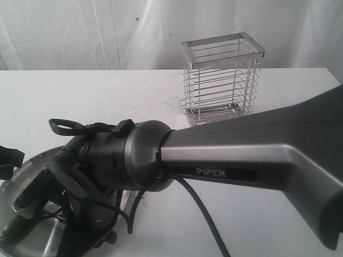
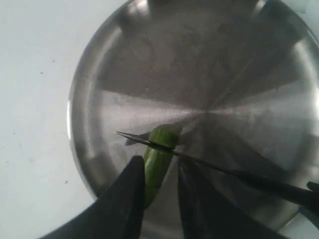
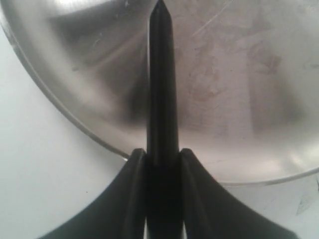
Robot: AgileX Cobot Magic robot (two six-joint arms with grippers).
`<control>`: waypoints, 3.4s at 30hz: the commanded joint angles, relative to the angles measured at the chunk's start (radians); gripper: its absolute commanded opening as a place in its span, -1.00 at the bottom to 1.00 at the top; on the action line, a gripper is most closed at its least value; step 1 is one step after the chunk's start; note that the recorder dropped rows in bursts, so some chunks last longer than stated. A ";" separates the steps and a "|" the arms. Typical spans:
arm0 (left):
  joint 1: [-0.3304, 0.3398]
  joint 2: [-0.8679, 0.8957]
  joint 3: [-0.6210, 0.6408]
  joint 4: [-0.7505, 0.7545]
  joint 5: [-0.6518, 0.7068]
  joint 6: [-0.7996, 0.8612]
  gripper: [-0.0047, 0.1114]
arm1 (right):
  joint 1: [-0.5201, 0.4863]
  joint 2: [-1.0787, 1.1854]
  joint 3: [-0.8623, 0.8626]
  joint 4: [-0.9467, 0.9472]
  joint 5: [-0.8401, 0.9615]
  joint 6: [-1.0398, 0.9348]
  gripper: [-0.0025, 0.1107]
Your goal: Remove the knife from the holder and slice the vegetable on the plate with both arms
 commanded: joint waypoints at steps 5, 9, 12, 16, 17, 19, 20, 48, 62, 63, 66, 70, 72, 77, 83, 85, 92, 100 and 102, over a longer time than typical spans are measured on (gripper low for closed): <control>-0.001 -0.008 0.063 -0.075 -0.047 0.041 -0.79 | -0.005 -0.012 -0.001 0.009 -0.018 -0.013 -0.96; -0.001 -0.008 0.102 -0.083 -0.075 0.039 -0.92 | -0.005 -0.012 -0.001 0.009 -0.013 -0.013 -0.96; -0.001 -0.008 0.115 -0.114 -0.084 0.054 -0.92 | -0.005 -0.012 -0.001 0.009 -0.015 -0.022 -0.96; -0.001 -0.006 0.119 -0.222 -0.079 0.188 -0.92 | -0.005 -0.012 -0.001 0.009 -0.013 -0.024 -0.96; 0.007 -0.006 0.119 -0.258 -0.071 0.232 -0.92 | -0.005 -0.012 -0.001 0.009 -0.013 -0.024 -0.96; 0.044 -0.006 0.119 -0.312 -0.050 0.293 -0.92 | -0.005 -0.012 -0.001 0.009 -0.013 -0.028 -0.96; 0.067 -0.006 0.119 -0.329 -0.042 0.320 -0.92 | -0.005 -0.012 -0.001 0.009 -0.013 -0.030 -0.96; 0.226 0.255 0.119 -0.425 -0.165 0.533 -0.92 | -0.005 -0.012 -0.001 0.016 -0.007 -0.046 -0.96; 0.226 0.384 0.121 -0.428 -0.211 0.533 -0.92 | -0.005 -0.012 -0.001 0.016 -0.014 -0.048 -0.96; 0.226 0.398 0.121 -0.428 -0.215 0.533 -0.92 | -0.005 -0.012 -0.001 0.016 -0.014 -0.048 -0.96; 0.226 0.440 0.121 -0.428 -0.243 0.533 -0.92 | -0.005 -0.012 -0.001 0.016 -0.014 -0.050 -0.96; 0.226 0.401 0.100 -0.475 -0.194 0.538 -0.92 | -0.005 -0.012 -0.001 0.013 -0.014 -0.050 -0.96; 0.226 0.361 0.077 -0.475 -0.157 0.538 -0.92 | -0.005 -0.012 -0.001 0.013 -0.014 -0.050 -0.96; 0.226 0.363 0.063 -0.473 -0.163 0.554 -0.92 | -0.005 -0.012 -0.001 0.013 -0.016 -0.050 -0.96; 0.216 0.475 0.063 -0.482 -0.159 0.581 -0.92 | -0.005 -0.012 -0.001 0.013 -0.018 -0.050 -0.96; 0.206 0.472 0.063 -0.488 -0.159 0.587 -0.92 | -0.005 -0.012 -0.001 0.013 -0.020 -0.050 -0.96; 0.206 0.303 0.051 -0.525 -0.071 0.587 -0.92 | -0.005 -0.012 -0.001 0.013 -0.014 -0.050 -0.96; 0.206 0.184 0.096 -0.492 0.013 0.577 -0.92 | -0.005 -0.012 -0.001 0.013 -0.016 -0.056 -0.96; 0.206 0.184 0.128 -0.464 0.000 0.550 -0.92 | -0.005 -0.012 -0.001 0.013 -0.016 -0.057 -0.96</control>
